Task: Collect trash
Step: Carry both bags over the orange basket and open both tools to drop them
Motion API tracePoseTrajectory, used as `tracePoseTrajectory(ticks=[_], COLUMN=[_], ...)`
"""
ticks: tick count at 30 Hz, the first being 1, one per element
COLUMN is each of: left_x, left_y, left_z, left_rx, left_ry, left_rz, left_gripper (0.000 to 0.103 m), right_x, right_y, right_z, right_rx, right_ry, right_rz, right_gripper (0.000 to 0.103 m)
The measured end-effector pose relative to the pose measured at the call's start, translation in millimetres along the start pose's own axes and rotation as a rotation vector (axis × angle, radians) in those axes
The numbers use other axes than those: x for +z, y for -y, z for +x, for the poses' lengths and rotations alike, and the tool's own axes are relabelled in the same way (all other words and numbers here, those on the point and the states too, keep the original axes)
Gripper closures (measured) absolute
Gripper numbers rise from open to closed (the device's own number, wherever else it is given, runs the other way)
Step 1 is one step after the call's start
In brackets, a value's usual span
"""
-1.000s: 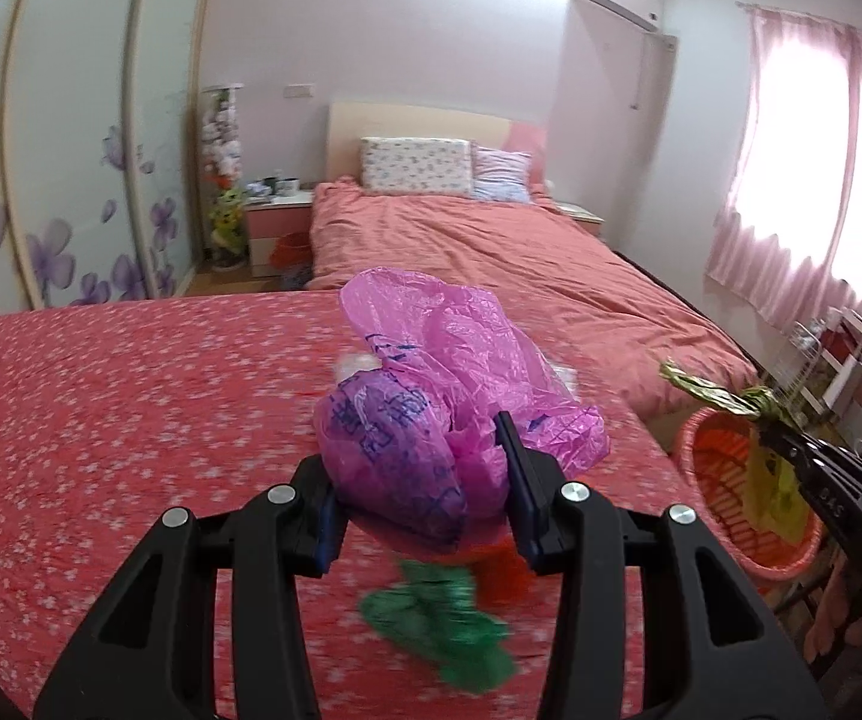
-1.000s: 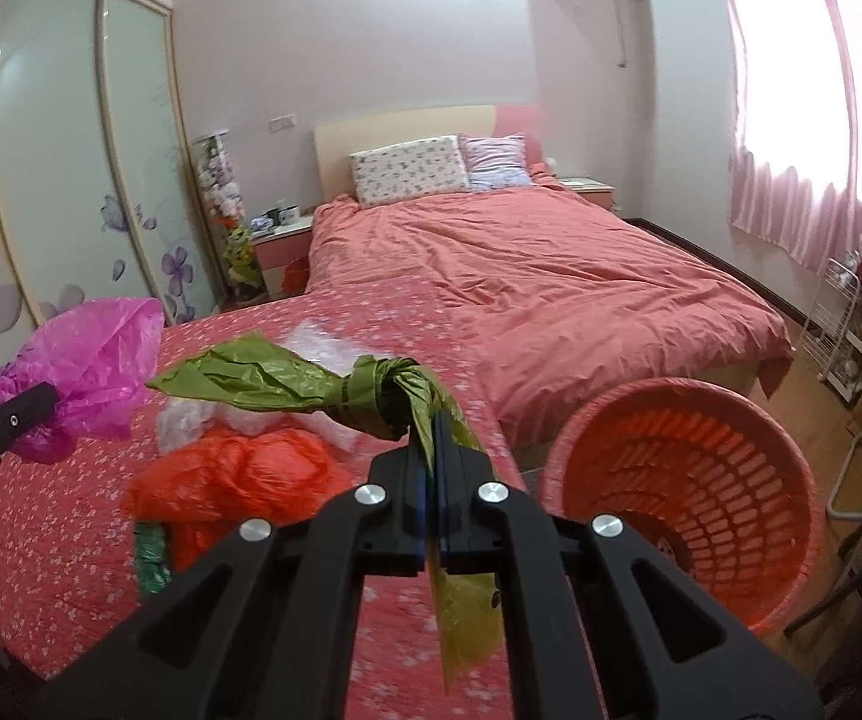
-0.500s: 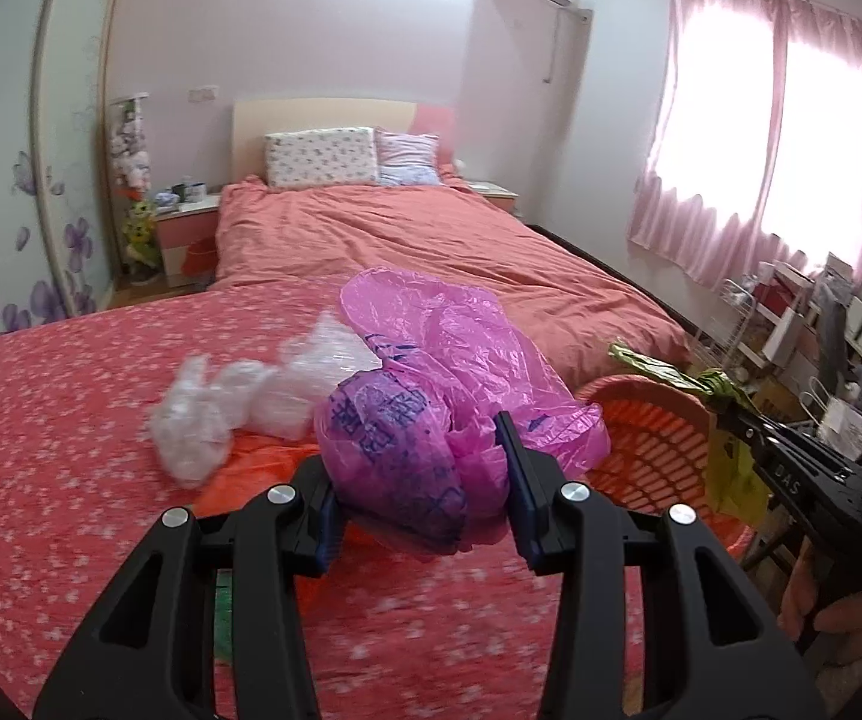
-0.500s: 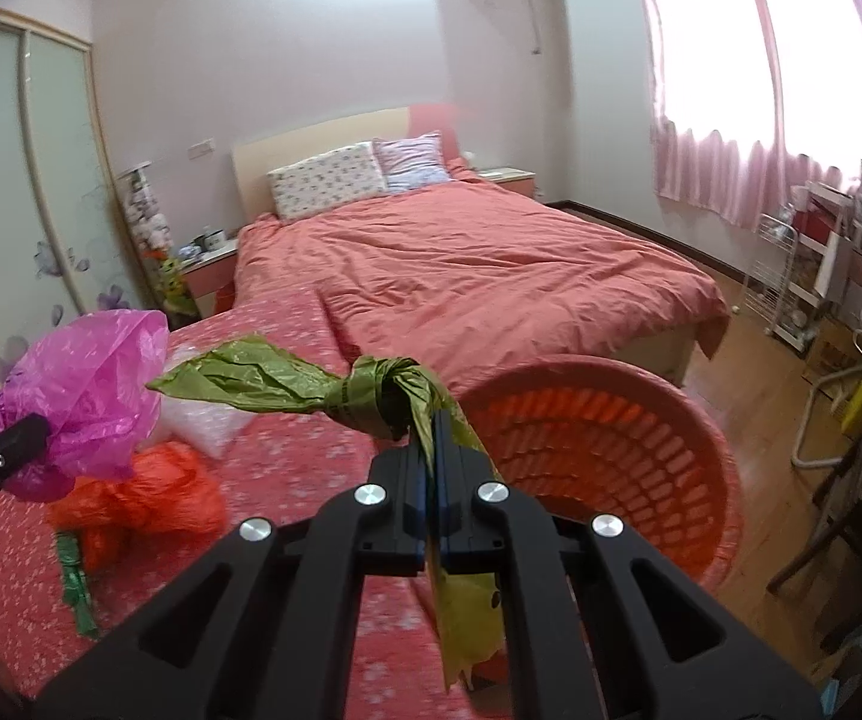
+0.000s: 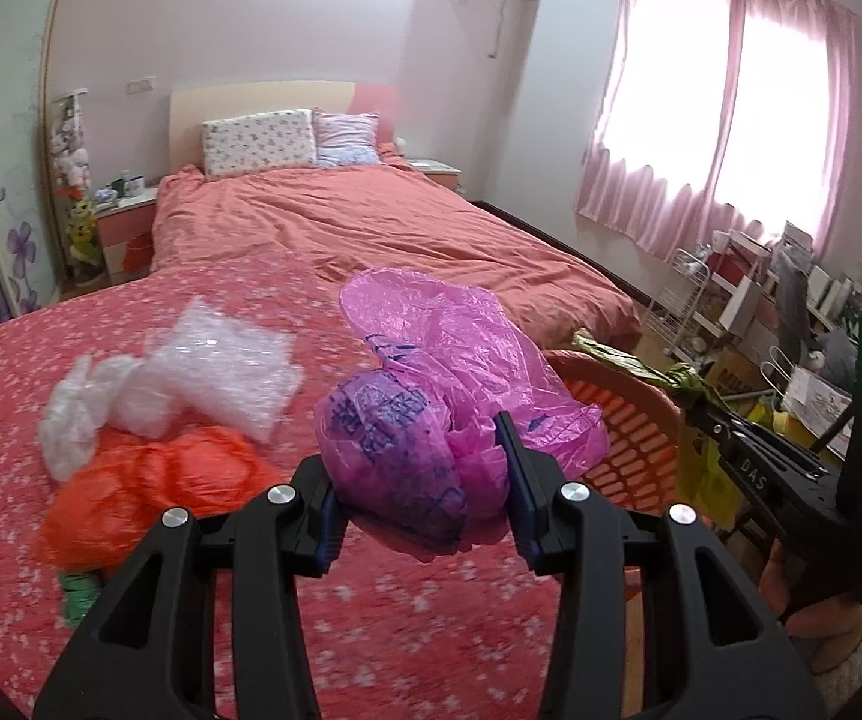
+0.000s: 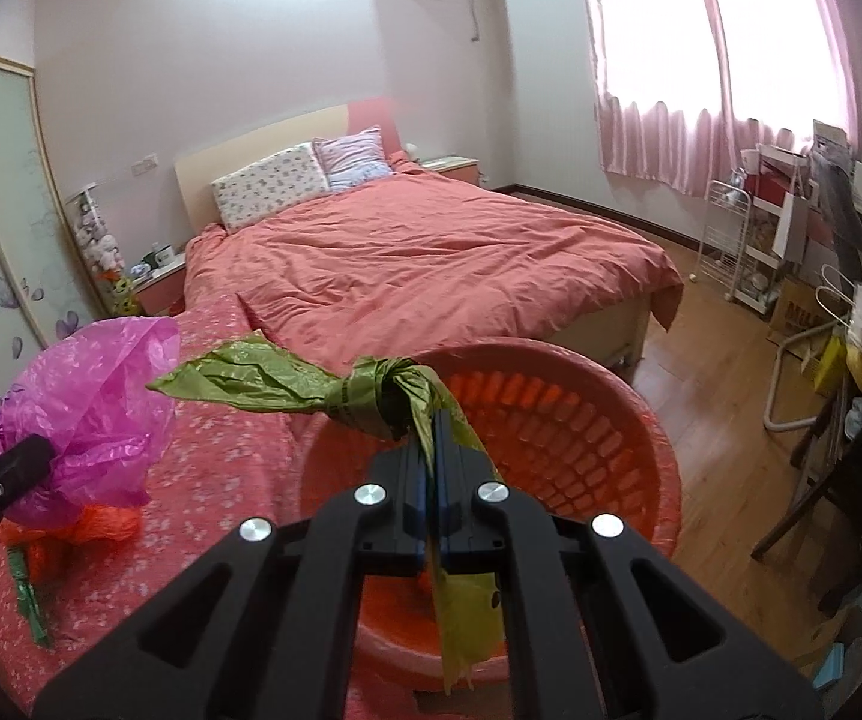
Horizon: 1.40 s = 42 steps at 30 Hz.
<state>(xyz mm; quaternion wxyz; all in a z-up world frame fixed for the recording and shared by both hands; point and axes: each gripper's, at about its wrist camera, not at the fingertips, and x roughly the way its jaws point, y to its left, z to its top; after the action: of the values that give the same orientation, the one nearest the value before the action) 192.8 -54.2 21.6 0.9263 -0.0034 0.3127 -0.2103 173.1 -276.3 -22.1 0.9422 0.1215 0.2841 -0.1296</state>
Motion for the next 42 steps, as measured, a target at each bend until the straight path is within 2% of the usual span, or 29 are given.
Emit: tracePoseTrajectory(ticks=[7, 19, 30, 31, 35, 42], left_x=[-1, -4, -8, -8, -12, -16], left_y=[28, 50, 69, 70, 70, 60], left_z=[21, 53, 75, 77, 83, 81], left_rx=[-0.036, -0.074, -0.094, -0.094, -0.093, -0.055], left_ry=[-0.021, -0.075, -0.123, -0.128, -0.148, -0.146], left_rz=[0.037, 0.053, 0.068, 0.068, 0.071, 0.062], left_gripper=[0.059, 0.059, 0.056, 0.055, 0.048, 0.042], right_x=[-1, 0, 2, 2, -1, -6], right_y=[22, 47, 59, 59, 61, 60], right_z=[15, 34, 48, 49, 52, 55], right_rx=[-0.032, -0.071, -0.06, -0.059, -0.05, -0.055], right_ry=[-0.017, -0.031, -0.057, -0.059, -0.07, -0.082], right_rz=[0.031, 0.076, 0.108, 0.107, 0.117, 0.114], right_gripper=[0.099, 0.098, 0.094, 0.093, 0.076, 0.07])
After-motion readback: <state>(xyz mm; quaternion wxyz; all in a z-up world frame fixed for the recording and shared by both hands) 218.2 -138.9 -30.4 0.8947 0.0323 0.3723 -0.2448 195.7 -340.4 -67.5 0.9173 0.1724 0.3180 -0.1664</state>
